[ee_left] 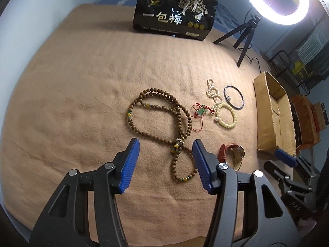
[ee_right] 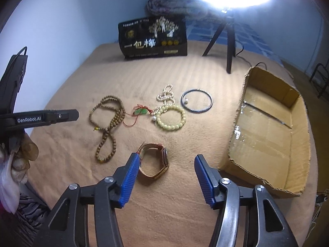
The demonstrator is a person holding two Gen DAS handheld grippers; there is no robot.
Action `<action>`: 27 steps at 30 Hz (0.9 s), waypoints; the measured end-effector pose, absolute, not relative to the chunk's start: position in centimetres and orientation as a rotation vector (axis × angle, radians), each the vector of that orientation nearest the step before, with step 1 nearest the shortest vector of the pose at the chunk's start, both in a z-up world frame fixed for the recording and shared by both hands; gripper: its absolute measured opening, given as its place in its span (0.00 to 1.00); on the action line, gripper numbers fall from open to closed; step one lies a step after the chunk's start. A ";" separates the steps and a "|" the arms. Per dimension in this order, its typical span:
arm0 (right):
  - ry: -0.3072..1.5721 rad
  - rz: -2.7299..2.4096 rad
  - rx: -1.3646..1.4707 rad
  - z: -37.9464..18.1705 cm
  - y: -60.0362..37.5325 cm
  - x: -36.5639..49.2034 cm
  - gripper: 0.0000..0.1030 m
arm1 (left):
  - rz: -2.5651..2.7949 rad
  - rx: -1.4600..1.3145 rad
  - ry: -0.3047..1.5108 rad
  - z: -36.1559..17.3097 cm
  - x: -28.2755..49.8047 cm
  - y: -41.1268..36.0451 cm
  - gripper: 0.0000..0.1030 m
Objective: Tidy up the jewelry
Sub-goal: 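Grasp the brown bead necklace with the left tool while the right tool grasps the red-strap watch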
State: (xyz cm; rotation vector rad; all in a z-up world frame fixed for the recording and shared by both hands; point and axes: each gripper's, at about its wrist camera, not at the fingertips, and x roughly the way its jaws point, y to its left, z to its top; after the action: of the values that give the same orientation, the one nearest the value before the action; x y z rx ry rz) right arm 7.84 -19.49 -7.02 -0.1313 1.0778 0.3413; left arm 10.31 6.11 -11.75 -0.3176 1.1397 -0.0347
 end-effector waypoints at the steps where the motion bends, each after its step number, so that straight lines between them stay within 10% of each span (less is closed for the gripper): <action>1: 1.078 0.341 -0.131 -7.0 -19.5 7.8 0.53 | -0.038 -0.326 1.149 -12.1 10.7 6.1 0.53; 14: 1.198 0.383 -0.113 -10.6 -18.1 9.1 0.44 | -0.078 -0.340 1.262 -15.9 14.3 3.9 0.53; 27: 1.263 0.337 -0.126 -13.4 -17.5 10.7 0.33 | -0.066 -0.243 1.334 -19.4 16.5 1.9 0.29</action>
State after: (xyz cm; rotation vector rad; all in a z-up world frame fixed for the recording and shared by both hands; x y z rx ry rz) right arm 10.68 -17.50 -13.36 -0.1257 1.2626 0.3365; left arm 16.54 1.91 -19.38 -0.2426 1.3343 -0.0658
